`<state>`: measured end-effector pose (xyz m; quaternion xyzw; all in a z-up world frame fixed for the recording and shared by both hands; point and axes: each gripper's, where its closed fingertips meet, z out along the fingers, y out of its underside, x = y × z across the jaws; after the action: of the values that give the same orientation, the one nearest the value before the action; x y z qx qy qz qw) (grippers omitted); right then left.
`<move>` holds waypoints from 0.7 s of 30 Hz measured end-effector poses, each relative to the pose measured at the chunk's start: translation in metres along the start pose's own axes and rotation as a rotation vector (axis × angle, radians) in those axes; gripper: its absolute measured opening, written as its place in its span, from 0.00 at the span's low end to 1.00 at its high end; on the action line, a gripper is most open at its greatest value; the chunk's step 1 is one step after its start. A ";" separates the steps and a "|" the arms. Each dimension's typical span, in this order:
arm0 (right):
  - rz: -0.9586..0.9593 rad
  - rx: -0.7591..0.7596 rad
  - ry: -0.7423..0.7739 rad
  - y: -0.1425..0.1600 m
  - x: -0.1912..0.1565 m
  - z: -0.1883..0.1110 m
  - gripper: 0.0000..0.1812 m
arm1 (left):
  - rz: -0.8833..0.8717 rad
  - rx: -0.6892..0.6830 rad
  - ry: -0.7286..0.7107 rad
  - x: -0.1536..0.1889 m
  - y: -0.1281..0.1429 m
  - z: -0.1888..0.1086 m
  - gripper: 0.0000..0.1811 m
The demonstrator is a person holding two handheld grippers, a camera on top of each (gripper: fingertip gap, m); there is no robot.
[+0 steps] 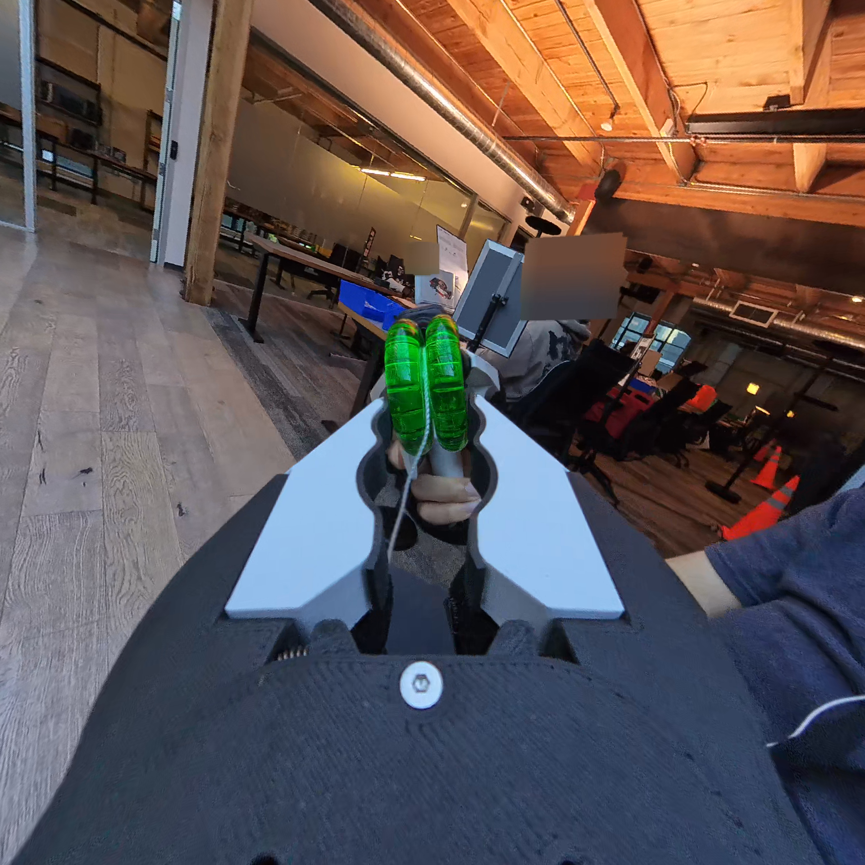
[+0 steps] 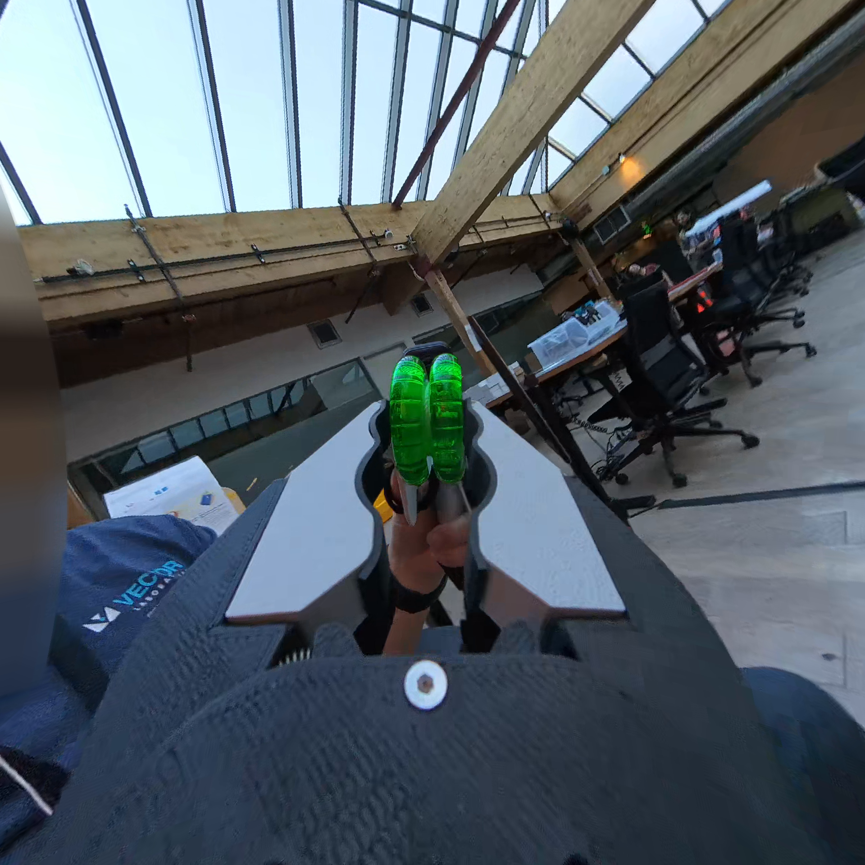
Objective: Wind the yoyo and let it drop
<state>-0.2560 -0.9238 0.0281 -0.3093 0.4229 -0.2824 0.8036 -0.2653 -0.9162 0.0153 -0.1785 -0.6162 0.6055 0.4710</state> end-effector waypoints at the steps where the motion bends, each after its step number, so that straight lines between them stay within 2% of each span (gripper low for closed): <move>1: -0.053 0.014 -0.010 -0.003 -0.006 -0.001 0.15 | 0.000 -0.002 0.022 0.005 -0.003 0.002 0.16; 2: -0.112 0.024 -0.022 -0.004 -0.013 -0.001 0.16 | 0.005 -0.003 0.041 0.009 -0.006 0.004 0.16; 3: -0.160 0.028 -0.022 -0.004 -0.017 -0.001 0.21 | 0.012 -0.006 0.051 0.013 -0.008 0.006 0.16; 4: -0.179 0.021 0.001 -0.003 -0.016 0.000 0.34 | 0.022 -0.026 0.054 0.016 -0.008 0.007 0.16; 5: -0.187 -0.002 0.023 0.000 -0.015 0.000 0.43 | 0.037 -0.060 0.052 0.018 -0.006 0.008 0.16; 9: -0.235 -0.165 0.000 0.014 -0.025 -0.004 0.36 | 0.146 -0.239 0.026 0.026 0.010 0.004 0.16; 14: -0.321 -0.401 0.042 0.037 -0.023 -0.014 0.29 | 0.196 -0.351 0.020 0.035 0.022 -0.002 0.16; 17: -0.313 -0.458 -0.003 0.049 -0.030 -0.015 0.21 | 0.173 -0.439 0.056 0.037 0.035 -0.004 0.16; 18: -0.304 -0.450 -0.005 0.048 -0.030 -0.016 0.16 | 0.151 -0.434 0.082 0.040 0.035 -0.004 0.16; 21: -0.271 -0.333 -0.054 0.037 -0.035 -0.015 0.16 | 0.049 -0.320 0.144 0.045 0.021 0.000 0.17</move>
<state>-0.2785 -0.8786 0.0125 -0.4992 0.3965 -0.3060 0.7071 -0.2947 -0.8763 0.0125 -0.3089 -0.6649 0.4968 0.4645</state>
